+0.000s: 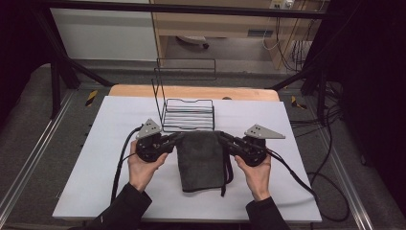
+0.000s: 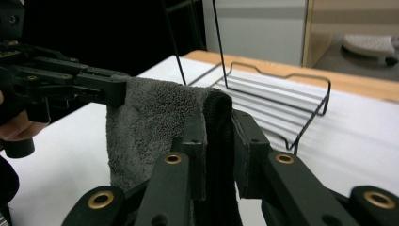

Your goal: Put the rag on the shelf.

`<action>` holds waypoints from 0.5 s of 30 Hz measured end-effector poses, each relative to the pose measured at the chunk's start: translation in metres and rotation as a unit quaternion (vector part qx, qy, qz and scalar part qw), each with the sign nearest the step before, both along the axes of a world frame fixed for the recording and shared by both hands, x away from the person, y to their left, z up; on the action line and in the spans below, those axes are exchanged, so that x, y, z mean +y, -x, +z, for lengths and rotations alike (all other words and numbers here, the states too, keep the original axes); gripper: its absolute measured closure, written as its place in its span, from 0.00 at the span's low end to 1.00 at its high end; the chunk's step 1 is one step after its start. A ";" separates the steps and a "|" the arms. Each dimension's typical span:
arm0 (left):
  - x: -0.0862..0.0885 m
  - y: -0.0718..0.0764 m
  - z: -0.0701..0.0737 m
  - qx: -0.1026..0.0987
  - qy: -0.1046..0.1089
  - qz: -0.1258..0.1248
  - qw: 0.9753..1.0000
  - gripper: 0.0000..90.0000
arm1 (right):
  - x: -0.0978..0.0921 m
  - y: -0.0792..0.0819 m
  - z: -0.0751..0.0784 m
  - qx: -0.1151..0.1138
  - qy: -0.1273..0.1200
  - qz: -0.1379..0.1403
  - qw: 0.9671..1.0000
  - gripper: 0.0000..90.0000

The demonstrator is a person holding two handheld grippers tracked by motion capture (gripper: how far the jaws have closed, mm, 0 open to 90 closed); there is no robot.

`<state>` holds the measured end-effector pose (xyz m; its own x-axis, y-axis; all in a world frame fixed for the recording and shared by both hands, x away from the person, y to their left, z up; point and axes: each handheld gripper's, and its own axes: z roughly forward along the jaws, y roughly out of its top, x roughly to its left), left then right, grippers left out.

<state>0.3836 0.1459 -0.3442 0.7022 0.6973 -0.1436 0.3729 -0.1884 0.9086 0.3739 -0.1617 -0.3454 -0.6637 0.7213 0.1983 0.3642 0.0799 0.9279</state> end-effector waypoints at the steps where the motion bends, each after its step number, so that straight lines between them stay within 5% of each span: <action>1: 0.000 0.002 0.005 -0.009 0.001 0.002 1.000 0.88 | 0.000 0.001 0.003 -0.005 -0.003 0.000 1.000 0.86; 15: 0.000 0.005 0.035 -0.059 0.018 0.012 0.998 0.88 | 0.001 0.006 0.033 -0.065 -0.020 -0.009 0.998 0.86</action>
<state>0.3789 0.1461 -0.3088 0.6987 0.7101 -0.0869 0.2670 -0.1461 0.9526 0.3681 -0.1605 -0.3123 -0.6721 0.7270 0.1407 0.2423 0.0364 0.9695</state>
